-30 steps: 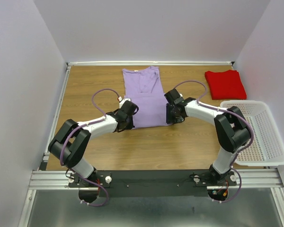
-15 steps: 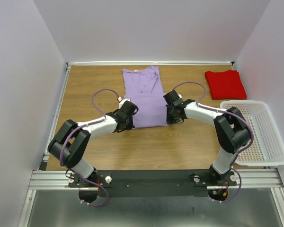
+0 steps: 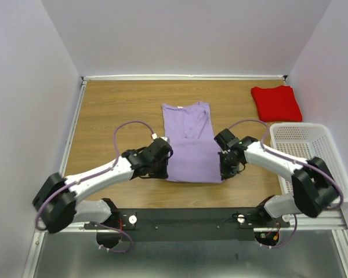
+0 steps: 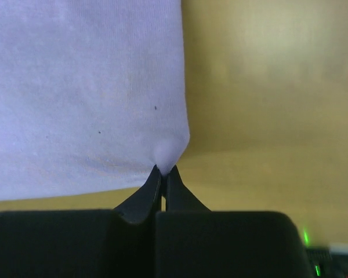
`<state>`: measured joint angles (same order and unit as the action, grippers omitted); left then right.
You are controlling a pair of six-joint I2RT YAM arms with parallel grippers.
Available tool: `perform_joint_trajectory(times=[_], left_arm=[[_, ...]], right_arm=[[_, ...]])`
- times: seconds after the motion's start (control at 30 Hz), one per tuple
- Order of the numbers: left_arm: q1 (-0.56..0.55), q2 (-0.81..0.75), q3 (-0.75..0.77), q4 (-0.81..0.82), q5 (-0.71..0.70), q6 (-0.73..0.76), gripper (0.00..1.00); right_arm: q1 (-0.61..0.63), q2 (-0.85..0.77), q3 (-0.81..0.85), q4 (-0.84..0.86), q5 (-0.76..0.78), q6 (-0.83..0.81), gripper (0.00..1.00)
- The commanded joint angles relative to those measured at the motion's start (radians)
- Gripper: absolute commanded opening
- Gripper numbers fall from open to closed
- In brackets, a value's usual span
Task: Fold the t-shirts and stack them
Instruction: Fold the tshirt
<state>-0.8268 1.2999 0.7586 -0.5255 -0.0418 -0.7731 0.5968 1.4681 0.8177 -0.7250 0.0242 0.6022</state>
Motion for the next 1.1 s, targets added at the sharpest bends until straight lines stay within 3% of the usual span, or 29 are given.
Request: perform_joint_trajectory(times=[0.0,0.17,0.33,0.7,1.07], left_arm=[[-0.093,-0.199,-0.036,-0.289,0.118,-0.161,0.00],[-0.138,-0.330,-0.047,-0.361,0.200,-0.232,0.00],[-0.133,-0.297,0.071,-0.402,0.180,-0.192,0.00],[0.104,-0.242,0.212,-0.375,0.181,0.001,0.00],[0.228,-0.123,0.346,-0.329,0.166,0.155,0.00]], right_arm=[[0.008,-0.197,-0.049,-0.348,-0.087,0.031,0.01],[0.009,-0.307,0.056,-0.525,-0.076,0.036,0.00],[0.008,-0.252,0.271,-0.617,0.029,0.010,0.00],[0.008,-0.053,0.592,-0.622,0.114,-0.062,0.00],[-0.017,0.116,0.779,-0.562,0.164,-0.127,0.00]])
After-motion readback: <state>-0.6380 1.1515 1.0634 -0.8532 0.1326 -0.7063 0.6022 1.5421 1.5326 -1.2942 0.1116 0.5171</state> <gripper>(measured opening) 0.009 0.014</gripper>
